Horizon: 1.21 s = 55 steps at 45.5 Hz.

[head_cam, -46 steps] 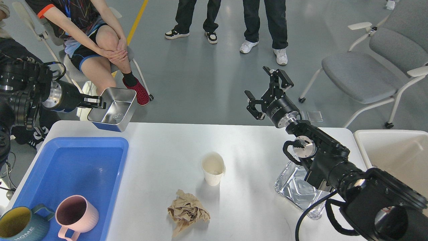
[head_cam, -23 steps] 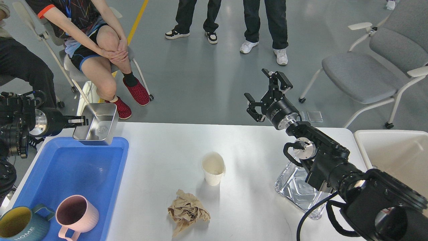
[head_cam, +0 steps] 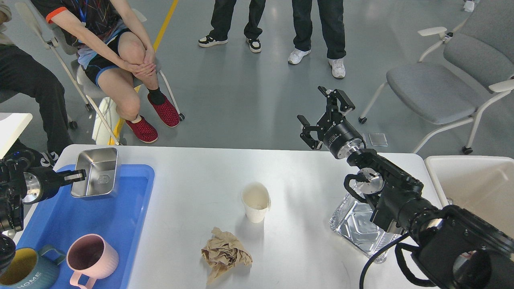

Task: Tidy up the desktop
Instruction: 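Lower the steel tray into the blue basin with the left gripper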

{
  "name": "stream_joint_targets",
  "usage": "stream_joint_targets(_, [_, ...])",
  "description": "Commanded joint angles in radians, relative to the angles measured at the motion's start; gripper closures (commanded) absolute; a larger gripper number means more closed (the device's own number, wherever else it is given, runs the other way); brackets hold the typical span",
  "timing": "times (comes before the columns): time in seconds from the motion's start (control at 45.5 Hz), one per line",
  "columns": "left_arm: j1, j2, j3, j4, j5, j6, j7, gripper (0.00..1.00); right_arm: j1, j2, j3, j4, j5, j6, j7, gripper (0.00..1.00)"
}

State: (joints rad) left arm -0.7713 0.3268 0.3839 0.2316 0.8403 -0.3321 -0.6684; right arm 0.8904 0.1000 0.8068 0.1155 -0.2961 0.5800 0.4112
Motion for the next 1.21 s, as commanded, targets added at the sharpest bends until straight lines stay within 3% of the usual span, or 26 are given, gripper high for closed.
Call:
stream_joint_targets(0.0, [0.013, -0.005, 0.000, 0.000, -0.021, 0.013, 0.012, 0.94, -0.004, -0.002, 0.000, 0.001, 0.000, 0.000, 0.000, 0.00])
stream_joint_targets(0.373, [0.020, -0.022, -0.005, -0.002, -0.041, 0.039, 0.020, 0.63, -0.011, -0.006, 0.000, 0.003, 0.000, 0.000, 0.000, 0.00])
stream_joint_targets(0.571, [0.036, -0.038, -0.005, -0.002, -0.046, 0.042, 0.029, 0.58, -0.013, -0.005, 0.000, 0.003, 0.000, 0.001, 0.000, 0.00])
stream_joint_targets(0.746, [0.050, -0.049, -0.007, -0.002, -0.049, 0.054, 0.030, 0.45, -0.014, -0.006, 0.000, 0.003, 0.000, 0.001, 0.000, 0.00])
stream_joint_targets(0.922, [0.056, -0.058, -0.005, -0.002, -0.063, 0.111, 0.029, 0.20, -0.014, -0.006, 0.000, 0.003, 0.000, 0.001, 0.000, 0.00])
stream_joint_targets(1.186, [0.081, -0.057, -0.005, -0.003, -0.064, 0.128, 0.016, 0.06, -0.018, -0.006, -0.003, 0.003, 0.000, 0.001, 0.000, 0.00])
